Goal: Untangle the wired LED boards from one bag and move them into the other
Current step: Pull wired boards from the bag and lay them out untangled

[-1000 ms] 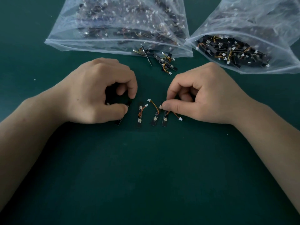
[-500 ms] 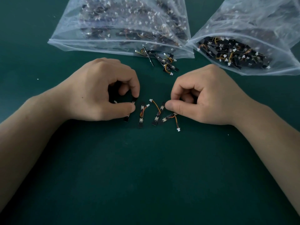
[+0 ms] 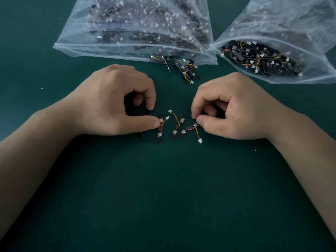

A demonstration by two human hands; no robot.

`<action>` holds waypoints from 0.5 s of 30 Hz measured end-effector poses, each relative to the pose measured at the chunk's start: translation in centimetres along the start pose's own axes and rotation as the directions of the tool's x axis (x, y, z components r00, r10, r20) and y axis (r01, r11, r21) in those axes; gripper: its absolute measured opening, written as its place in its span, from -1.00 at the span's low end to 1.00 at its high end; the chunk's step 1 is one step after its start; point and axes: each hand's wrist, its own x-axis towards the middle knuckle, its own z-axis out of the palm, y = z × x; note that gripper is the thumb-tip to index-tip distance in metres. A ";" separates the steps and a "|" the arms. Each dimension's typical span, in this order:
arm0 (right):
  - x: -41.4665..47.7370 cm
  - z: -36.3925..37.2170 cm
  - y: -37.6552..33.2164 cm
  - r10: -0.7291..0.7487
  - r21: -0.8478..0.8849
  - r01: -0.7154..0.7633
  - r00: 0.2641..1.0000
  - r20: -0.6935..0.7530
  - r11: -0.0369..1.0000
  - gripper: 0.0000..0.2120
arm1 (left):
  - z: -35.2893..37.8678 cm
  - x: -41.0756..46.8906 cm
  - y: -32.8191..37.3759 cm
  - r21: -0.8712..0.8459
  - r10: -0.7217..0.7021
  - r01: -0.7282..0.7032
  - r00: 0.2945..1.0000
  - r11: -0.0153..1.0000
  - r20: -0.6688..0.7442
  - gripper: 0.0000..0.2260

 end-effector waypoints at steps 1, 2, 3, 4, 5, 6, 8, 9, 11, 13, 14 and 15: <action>0.0 0.1 0.1 -0.005 0.010 0.005 1.000 -0.009 1.000 -0.93 | 0.0 0.0 0.0 0.002 0.000 0.000 1.000 1.000 -0.001 -0.74; 0.0 0.2 0.2 -0.012 0.020 0.012 1.000 -0.021 1.000 -0.92 | 0.0 0.0 0.0 0.004 0.000 0.000 1.000 1.000 -0.002 -0.74; 0.0 0.2 0.2 -0.018 0.029 0.019 0.999 -0.030 0.999 -0.91 | 0.0 0.0 0.1 0.006 -0.002 0.002 1.000 1.000 -0.004 -0.74; 0.1 0.3 0.3 -0.023 0.038 0.025 0.999 -0.038 0.999 -0.91 | 0.1 0.0 0.1 0.008 -0.003 0.003 1.000 1.000 -0.006 -0.74; 0.1 0.3 0.3 -0.027 0.048 0.030 0.999 -0.043 0.998 -0.91 | 0.1 -0.1 0.1 0.009 -0.004 0.004 1.000 1.000 -0.006 -0.74; 0.2 0.3 0.4 -0.033 0.056 0.035 0.998 -0.044 0.998 -0.91 | 0.1 -0.1 0.1 0.011 -0.005 0.005 1.000 1.000 -0.006 -0.74; 0.2 0.3 0.4 -0.043 0.060 0.045 0.999 -0.033 0.997 -0.90 | 0.1 -0.1 0.1 0.015 -0.008 0.008 1.000 1.000 -0.004 -0.76; 0.2 0.3 0.4 -0.045 0.062 0.046 0.999 -0.025 0.997 -0.88 | 0.0 -0.1 0.1 0.016 -0.009 0.009 1.000 1.000 -0.003 -0.76; 0.2 0.3 0.3 -0.051 0.069 0.052 0.999 -0.015 0.996 -0.83 | 0.1 -0.1 0.1 0.017 -0.011 0.011 1.000 1.000 -0.005 -0.76; 0.2 0.6 0.2 -0.062 0.064 0.062 0.998 -0.010 0.996 -0.79 | 0.1 0.0 0.1 0.019 -0.013 0.013 1.000 1.000 -0.011 -0.75; 0.2 0.7 0.1 -0.062 0.060 0.063 0.998 -0.010 0.996 -0.77 | 0.1 0.0 0.1 0.021 -0.016 0.016 1.000 1.000 -0.015 -0.75; 0.2 0.7 0.1 -0.058 0.057 0.059 0.998 -0.013 0.997 -0.76 | 0.2 0.0 0.2 0.023 -0.019 0.019 1.000 1.000 -0.019 -0.74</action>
